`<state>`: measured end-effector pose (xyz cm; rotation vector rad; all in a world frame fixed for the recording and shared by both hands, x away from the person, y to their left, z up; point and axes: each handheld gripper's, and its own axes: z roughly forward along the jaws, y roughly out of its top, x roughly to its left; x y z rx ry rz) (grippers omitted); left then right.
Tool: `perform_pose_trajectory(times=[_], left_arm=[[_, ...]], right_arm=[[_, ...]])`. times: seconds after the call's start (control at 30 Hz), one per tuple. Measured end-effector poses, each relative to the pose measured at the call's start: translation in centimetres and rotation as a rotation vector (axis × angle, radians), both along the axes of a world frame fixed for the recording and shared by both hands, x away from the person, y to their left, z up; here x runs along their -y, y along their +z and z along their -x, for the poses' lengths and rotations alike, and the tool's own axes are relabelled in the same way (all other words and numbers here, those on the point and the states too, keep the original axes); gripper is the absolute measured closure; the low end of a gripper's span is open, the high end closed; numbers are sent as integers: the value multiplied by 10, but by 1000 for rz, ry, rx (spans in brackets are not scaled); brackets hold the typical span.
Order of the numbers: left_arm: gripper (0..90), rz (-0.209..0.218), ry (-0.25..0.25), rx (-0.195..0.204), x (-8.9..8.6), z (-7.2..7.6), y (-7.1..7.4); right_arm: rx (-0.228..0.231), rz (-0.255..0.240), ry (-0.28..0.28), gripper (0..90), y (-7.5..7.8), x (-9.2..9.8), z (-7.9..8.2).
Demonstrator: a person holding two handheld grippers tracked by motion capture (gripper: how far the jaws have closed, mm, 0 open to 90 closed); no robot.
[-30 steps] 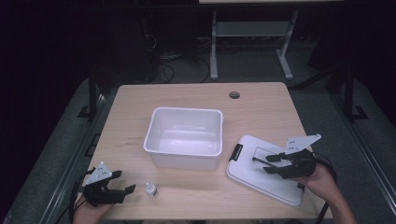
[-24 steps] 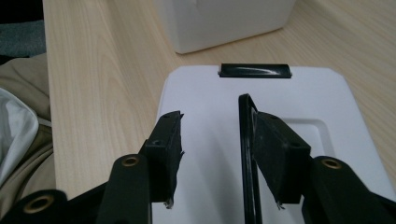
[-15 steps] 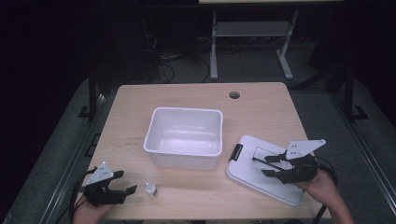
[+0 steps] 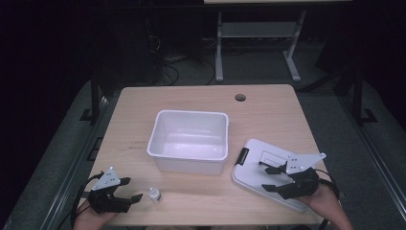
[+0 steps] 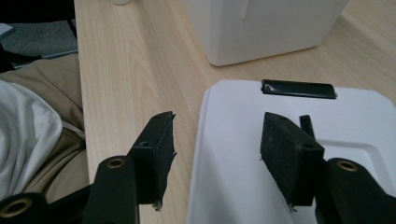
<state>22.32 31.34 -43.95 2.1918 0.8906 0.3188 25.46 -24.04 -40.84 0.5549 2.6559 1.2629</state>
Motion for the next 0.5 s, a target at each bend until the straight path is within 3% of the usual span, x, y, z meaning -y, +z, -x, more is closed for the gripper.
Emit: perform_pose_trajectory(times=[0.33,0.5], left_arm=[[268,-10,-82,-11,7,7,9],[302,-6,-96,-12,11,8,8]], right_arm=[[-26,14,26,394,-12,-13,0],[-29,18,28,386,-16,-16,1]])
